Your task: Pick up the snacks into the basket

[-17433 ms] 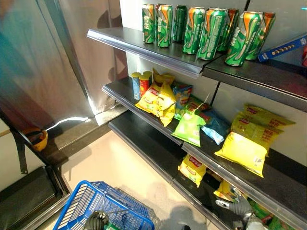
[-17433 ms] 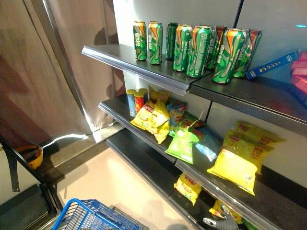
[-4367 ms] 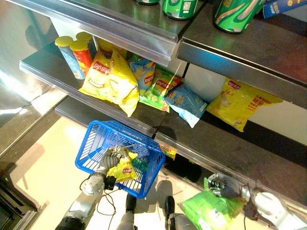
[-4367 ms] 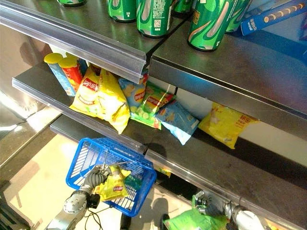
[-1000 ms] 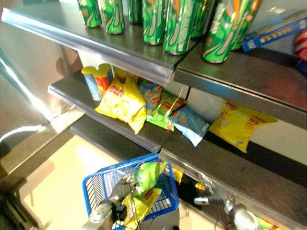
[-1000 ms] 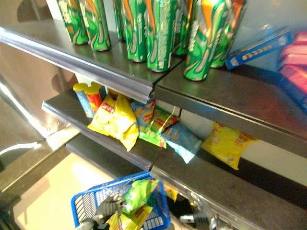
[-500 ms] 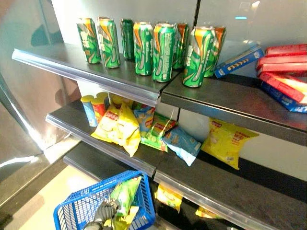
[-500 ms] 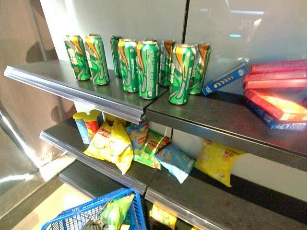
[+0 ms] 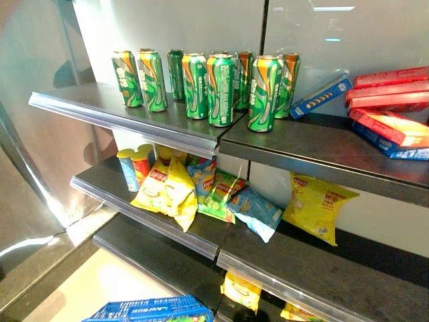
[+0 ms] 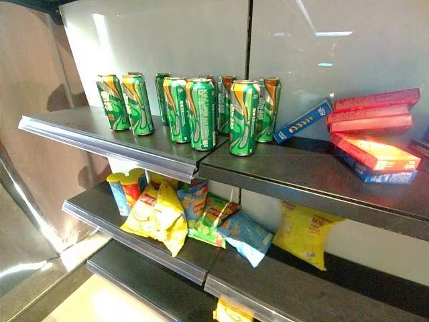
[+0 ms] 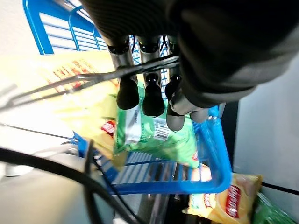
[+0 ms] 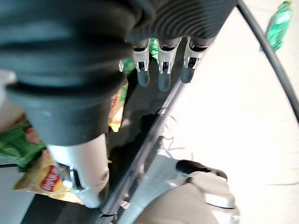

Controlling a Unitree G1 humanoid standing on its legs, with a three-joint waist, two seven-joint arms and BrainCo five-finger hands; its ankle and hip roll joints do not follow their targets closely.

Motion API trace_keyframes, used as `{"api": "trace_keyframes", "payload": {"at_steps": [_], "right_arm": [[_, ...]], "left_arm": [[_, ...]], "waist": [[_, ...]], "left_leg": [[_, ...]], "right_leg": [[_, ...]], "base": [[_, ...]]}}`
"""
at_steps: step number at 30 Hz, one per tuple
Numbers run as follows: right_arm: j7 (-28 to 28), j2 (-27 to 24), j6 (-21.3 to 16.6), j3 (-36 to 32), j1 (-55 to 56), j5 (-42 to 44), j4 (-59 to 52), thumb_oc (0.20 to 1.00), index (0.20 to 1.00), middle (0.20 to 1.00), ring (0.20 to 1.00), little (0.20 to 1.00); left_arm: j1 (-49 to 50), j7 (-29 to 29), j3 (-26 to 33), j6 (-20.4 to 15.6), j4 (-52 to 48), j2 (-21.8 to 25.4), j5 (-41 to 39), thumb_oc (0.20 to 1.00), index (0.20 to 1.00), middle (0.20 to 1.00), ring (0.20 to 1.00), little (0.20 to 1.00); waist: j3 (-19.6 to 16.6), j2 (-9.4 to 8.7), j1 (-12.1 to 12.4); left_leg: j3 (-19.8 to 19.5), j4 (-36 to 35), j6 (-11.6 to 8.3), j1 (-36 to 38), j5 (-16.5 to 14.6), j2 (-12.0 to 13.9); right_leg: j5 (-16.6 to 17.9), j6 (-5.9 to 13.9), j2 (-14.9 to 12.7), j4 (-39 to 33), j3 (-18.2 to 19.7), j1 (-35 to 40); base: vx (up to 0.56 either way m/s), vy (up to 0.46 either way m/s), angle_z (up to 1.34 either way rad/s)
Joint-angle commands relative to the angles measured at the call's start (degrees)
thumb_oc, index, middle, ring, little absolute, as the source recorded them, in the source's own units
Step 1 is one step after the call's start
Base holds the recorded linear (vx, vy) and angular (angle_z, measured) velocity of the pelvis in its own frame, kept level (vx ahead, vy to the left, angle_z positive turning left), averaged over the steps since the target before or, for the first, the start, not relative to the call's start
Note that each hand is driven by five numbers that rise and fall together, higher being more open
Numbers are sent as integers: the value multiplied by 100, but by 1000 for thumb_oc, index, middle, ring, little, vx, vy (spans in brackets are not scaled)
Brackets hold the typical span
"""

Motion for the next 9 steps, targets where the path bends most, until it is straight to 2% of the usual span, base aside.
{"api": "trace_keyframes", "payload": {"at_steps": [1,9], "right_arm": [[-80,115,-115,177,-285,203,-127,1000,1000,1000,1000,1000],[-109,146,-81,184,-294,236,-14,1000,1000,1000,1000,1000]], "left_arm": [[-54,49,57,-110,-75,266,471,200,200,200,200,200],[-112,20,-124,-124,-239,163,425,200,200,200,200,200]], "waist": [[148,-361,-38],[126,-336,-67]], "left_leg": [[86,236,-139,-50,-462,66],[65,241,-144,14,-490,58]], "right_leg": [[648,813,-574,-1248,96,480],[583,789,-559,-1224,60,568]], "base": [[0,0,0],[0,0,0]]}}
